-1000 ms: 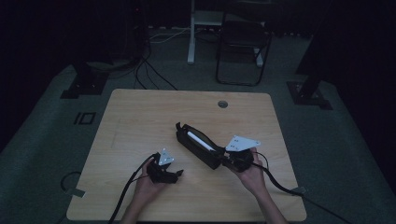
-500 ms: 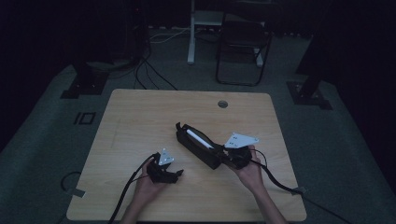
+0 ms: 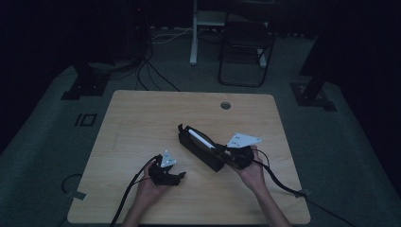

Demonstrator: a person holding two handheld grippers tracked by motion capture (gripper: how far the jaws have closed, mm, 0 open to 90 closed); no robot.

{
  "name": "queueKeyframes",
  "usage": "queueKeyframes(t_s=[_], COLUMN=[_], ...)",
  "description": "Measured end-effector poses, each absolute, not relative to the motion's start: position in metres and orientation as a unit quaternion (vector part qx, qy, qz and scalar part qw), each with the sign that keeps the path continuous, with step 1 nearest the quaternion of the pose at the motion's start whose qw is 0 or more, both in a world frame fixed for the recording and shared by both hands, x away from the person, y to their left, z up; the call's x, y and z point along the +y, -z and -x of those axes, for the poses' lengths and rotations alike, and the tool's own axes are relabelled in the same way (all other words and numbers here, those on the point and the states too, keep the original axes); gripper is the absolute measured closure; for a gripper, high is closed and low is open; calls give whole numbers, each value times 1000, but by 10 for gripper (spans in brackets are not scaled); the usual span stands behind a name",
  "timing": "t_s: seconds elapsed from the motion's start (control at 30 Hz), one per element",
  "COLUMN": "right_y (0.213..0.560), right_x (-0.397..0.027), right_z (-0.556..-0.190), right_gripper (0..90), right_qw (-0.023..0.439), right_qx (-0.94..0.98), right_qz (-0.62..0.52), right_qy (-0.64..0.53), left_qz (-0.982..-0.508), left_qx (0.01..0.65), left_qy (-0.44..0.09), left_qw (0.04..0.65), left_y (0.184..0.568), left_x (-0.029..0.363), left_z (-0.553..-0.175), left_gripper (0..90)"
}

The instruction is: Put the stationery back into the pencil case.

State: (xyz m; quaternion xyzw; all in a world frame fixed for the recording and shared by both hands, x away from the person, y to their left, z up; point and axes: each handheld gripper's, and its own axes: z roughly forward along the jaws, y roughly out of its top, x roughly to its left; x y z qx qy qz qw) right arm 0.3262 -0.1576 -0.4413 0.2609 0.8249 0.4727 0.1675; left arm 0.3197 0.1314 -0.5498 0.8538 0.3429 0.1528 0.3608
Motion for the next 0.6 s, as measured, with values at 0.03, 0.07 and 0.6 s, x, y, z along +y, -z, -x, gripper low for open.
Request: queueKeyframes(t_s=[0.03,0.07,0.6], right_y=[442,442,453], right_x=[-157,-157,-149], right_z=[-327,-328,-339], right_gripper=[788,788,788], right_qw=[167,167,163], right_qx=[825,826,830], right_qz=[-261,-262,-268], right_qy=[-472,-471,-461], left_qz=[-854,-854,-854], left_qx=[343,343,343], left_qy=[-153,-153,-153], left_qw=[361,361,361], left_y=[550,550,550], left_x=[131,131,131], left_z=[-320,-320,-320], left_gripper=[250,250,250])
